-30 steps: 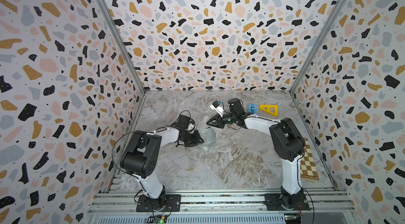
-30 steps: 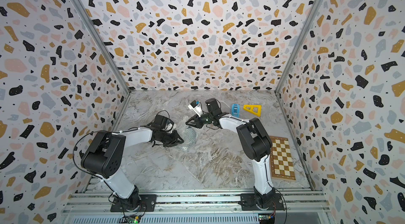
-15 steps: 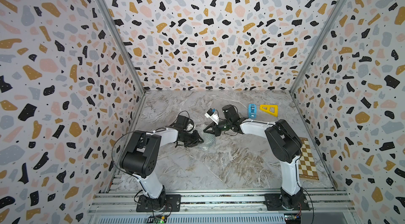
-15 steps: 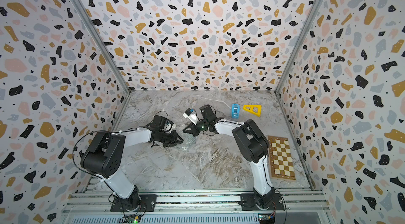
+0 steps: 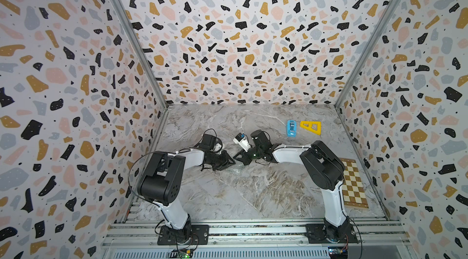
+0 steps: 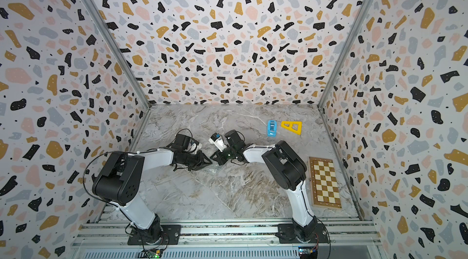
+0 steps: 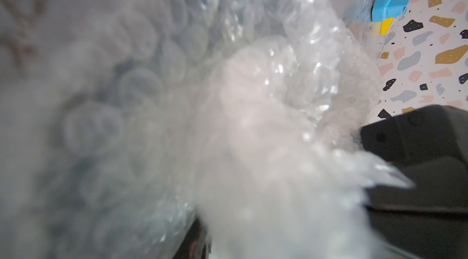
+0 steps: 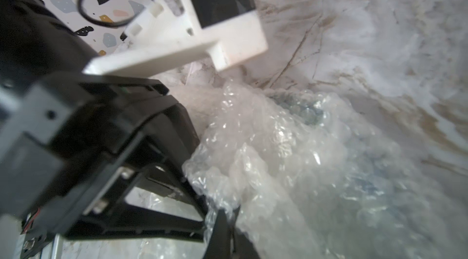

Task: Wrap dinner plates in bubble wrap
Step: Wrap the plate in the bubble wrap.

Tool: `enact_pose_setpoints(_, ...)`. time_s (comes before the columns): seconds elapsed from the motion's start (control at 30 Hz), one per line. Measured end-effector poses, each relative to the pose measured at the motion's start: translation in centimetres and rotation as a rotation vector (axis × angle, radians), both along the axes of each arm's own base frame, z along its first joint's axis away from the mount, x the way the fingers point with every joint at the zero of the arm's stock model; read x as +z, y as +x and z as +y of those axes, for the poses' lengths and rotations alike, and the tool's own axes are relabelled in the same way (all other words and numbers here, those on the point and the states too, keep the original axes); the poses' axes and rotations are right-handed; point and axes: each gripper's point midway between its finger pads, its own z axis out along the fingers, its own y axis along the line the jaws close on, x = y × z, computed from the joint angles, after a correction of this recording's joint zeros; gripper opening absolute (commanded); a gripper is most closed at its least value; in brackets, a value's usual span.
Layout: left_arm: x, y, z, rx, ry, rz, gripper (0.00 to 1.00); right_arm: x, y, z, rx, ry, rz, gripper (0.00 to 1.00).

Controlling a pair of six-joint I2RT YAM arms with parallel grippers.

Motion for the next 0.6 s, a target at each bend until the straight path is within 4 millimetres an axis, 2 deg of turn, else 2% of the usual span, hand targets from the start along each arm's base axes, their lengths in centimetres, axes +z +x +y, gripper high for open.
enact_pose_setpoints(0.1,0.7,-0.3,0.8,0.03,0.0,0.02,0.32,-1.4,0.1,-0.1,-0.016,-0.024,0.012,0.04)
enact_pose_setpoints(0.27,3.3,-0.6,2.3,0.084,-0.003,0.028,0.33,-1.5,0.3,-0.1,-0.026,-0.028,0.005,0.04)
enact_pose_setpoints(0.4,5.6,0.5,2.4,0.093,-0.018,-0.001,0.33,-1.5,0.4,-0.1,-0.031,-0.031,0.002,0.04)
enact_pose_setpoints(0.6,7.1,2.6,2.3,0.079,-0.008,-0.04,0.5,-1.5,0.4,-0.1,-0.034,-0.034,-0.001,0.04)
